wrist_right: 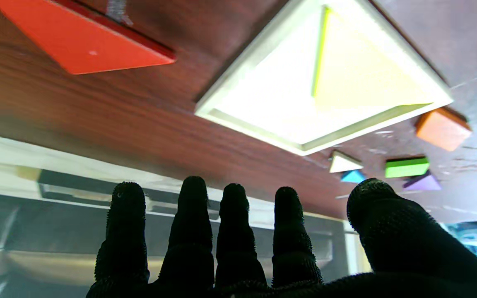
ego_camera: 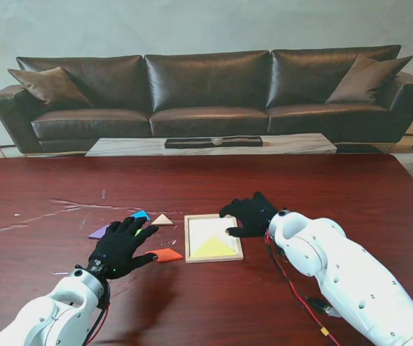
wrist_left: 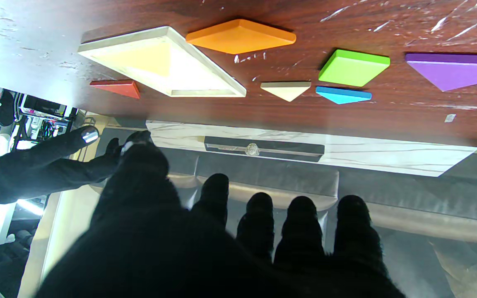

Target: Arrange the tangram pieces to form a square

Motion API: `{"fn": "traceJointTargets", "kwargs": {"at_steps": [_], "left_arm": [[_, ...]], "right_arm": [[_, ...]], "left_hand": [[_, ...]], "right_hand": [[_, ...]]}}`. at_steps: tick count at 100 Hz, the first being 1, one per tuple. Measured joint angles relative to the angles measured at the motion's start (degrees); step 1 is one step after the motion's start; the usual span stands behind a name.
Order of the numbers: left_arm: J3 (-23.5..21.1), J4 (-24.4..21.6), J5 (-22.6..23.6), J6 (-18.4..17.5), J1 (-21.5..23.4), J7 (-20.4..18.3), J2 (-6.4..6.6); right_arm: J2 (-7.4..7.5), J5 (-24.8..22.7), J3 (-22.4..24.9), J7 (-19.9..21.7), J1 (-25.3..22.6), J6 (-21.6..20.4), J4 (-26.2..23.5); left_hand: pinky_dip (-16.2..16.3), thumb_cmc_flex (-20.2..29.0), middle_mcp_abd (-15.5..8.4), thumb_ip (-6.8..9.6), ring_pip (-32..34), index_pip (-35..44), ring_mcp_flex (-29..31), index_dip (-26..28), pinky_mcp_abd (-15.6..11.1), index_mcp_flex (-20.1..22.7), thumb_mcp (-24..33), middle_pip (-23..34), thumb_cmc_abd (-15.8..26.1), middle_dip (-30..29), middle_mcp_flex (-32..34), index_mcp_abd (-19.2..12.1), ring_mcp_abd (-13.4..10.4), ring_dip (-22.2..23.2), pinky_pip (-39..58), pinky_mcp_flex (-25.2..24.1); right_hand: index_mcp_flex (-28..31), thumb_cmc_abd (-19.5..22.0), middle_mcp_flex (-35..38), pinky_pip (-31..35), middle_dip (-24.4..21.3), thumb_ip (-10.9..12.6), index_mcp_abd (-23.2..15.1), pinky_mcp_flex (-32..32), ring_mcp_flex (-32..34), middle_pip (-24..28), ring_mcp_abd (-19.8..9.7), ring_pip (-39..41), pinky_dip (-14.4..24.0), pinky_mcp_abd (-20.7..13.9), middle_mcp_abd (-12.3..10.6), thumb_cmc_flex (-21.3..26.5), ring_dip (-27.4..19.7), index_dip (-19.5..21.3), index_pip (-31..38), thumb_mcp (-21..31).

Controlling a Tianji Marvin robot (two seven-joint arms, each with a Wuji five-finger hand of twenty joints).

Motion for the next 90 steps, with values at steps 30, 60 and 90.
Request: {"fn": "traceJointTargets", "kwargs": {"at_steps": [30,60,90], "left_arm": [[0.22,0.06,-0.08,0.02,-0.25,-0.51,0.02],[0.73,0.19,-0.15,0.02,-0.79,-1.1,0.06],[1.0,0.42,-0.2,0.0,-1.15,-1.27,0.08]], "right_arm": [[0.54,-1.39,1.7,-2.36,2.37,0.24,6.97],[1.06,-1.23,-0.11,-4.95,4.87,2.14,14.22],[0.9,3.23,-5.79,-10.41,8.84,4.51,22.42]], "left_hand": [[0.01,0.0,0.0,0.0,0.0,0.0,0.0,0.0,0.01,0.0,0.0,0.0,0.0,0.0,0.0,0.0,0.0,0.0,0.0,0.0],[0.01,0.0,0.0,0.0,0.0,0.0,0.0,0.0,0.01,0.0,0.0,0.0,0.0,0.0,0.0,0.0,0.0,0.0,0.0,0.0],[0.01,0.0,0.0,0.0,0.0,0.0,0.0,0.0,0.01,0.0,0.0,0.0,0.0,0.0,0.0,0.0,0.0,0.0,0.0,0.0]], "right_hand": [[-0.01,-9.25,-1.97,-2.51,-1.64,-0.03,-1.48,-0.74,-2.78,-3.43,0.25,-1.8,-3.93,-0.15,-0.26,-1.29,-3.67,-1.36,-3.35,11.72],[-0.01,-13.37,-2.15,-7.35,-4.26,-0.12,-2.12,-2.19,-6.79,-9.67,1.49,-2.37,-7.71,-2.31,0.91,-2.52,-6.43,-4.66,-9.04,16.77],[-0.01,-14.66,-2.25,-11.76,-6.1,-0.51,-2.13,-3.64,-9.74,-13.98,1.65,-2.22,-10.75,-4.24,1.88,-3.72,-7.81,-5.83,-11.24,17.89]]}}
